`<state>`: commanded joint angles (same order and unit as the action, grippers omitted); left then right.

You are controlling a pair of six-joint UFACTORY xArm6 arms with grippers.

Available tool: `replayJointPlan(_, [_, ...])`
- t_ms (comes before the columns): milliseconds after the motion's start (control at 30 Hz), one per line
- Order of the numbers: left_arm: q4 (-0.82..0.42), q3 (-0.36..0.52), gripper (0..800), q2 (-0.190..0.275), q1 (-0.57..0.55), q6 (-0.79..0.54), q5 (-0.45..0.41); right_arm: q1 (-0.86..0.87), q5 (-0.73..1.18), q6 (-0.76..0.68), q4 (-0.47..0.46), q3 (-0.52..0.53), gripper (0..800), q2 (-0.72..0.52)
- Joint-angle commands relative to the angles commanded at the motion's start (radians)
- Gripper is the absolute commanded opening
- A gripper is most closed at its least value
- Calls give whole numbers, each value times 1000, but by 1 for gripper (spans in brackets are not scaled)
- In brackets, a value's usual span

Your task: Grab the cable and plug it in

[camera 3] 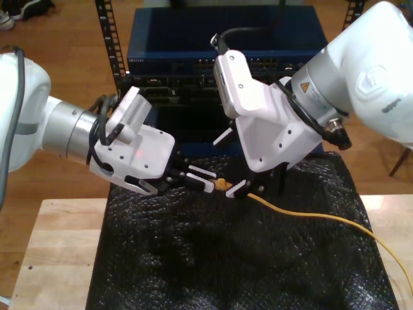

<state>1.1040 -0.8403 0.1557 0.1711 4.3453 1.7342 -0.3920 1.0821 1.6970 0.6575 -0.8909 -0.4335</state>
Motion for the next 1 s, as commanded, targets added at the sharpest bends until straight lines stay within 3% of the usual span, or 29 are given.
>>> replayJointPlan(200, [104,-3,11,-87,87,21,92,0,2,3,0,8,800,-92])
replayJointPlan(400, [118,0,6,-94,120,71,109,-8,2,6,-2,21,800,-141])
replayJointPlan(633, [184,2,5,-118,137,216,215,-48,-5,55,0,51,799,-178])
replayJointPlan(833, [207,9,2,-127,161,230,245,-74,-87,71,0,95,798,-224])
replayJointPlan(1000, [242,20,2,-160,166,247,324,-107,-133,75,0,103,797,-229])
